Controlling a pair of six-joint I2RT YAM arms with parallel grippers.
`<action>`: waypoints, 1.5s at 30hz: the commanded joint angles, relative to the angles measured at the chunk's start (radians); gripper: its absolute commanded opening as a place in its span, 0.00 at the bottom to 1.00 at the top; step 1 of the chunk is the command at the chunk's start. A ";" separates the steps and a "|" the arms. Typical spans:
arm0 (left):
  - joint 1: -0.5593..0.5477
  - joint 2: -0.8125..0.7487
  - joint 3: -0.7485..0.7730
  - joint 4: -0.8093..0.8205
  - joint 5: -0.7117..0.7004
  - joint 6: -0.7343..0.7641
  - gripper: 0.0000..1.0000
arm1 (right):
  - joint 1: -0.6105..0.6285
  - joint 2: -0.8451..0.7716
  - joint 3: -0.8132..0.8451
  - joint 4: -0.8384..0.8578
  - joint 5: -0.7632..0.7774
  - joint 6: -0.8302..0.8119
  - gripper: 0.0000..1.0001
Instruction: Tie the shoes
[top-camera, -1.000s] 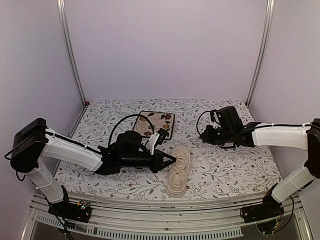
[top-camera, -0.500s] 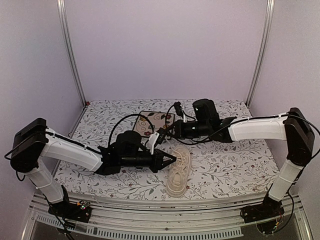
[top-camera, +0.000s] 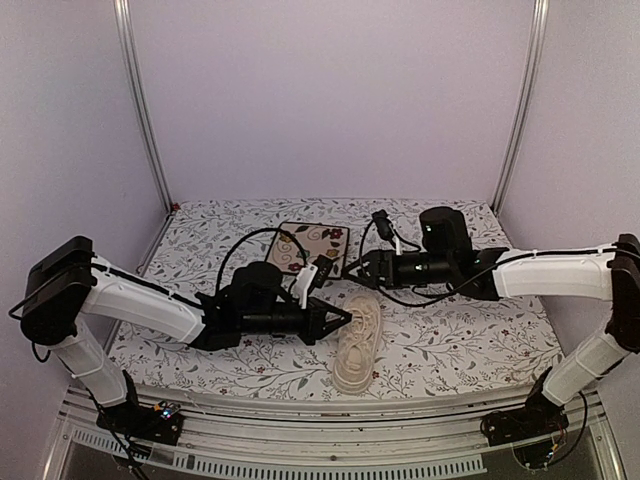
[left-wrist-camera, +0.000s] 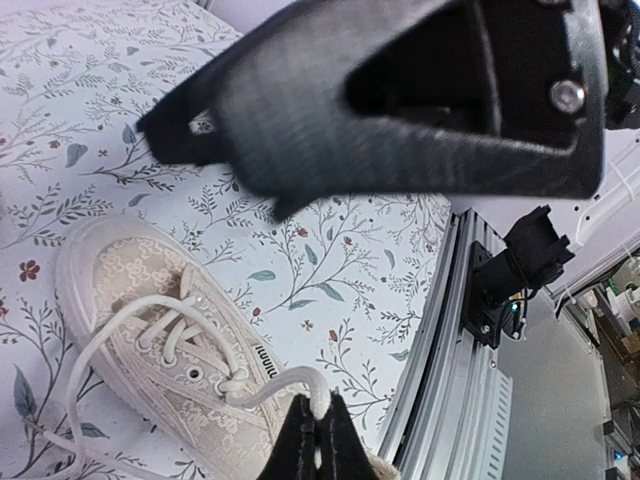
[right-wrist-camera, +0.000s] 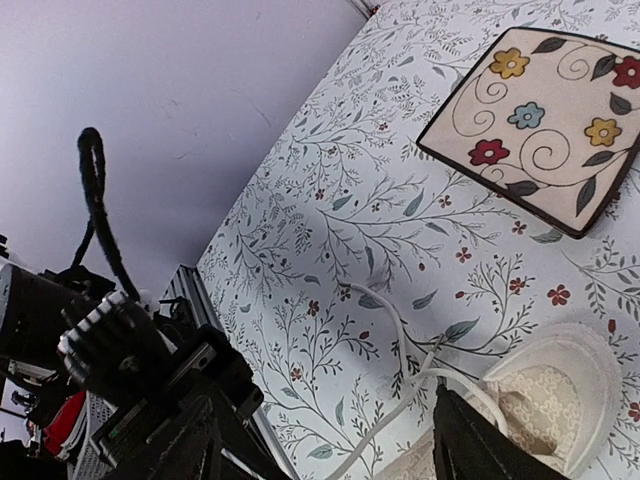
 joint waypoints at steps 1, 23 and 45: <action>0.009 -0.012 -0.007 0.019 -0.006 -0.003 0.00 | -0.022 -0.122 -0.121 0.053 -0.016 -0.065 0.73; 0.056 0.028 0.064 -0.058 0.053 -0.150 0.00 | 0.303 -0.028 -0.258 0.267 0.524 -0.226 0.81; 0.056 0.041 0.071 -0.055 0.064 -0.153 0.00 | 0.332 0.021 -0.224 0.281 0.738 -0.182 0.21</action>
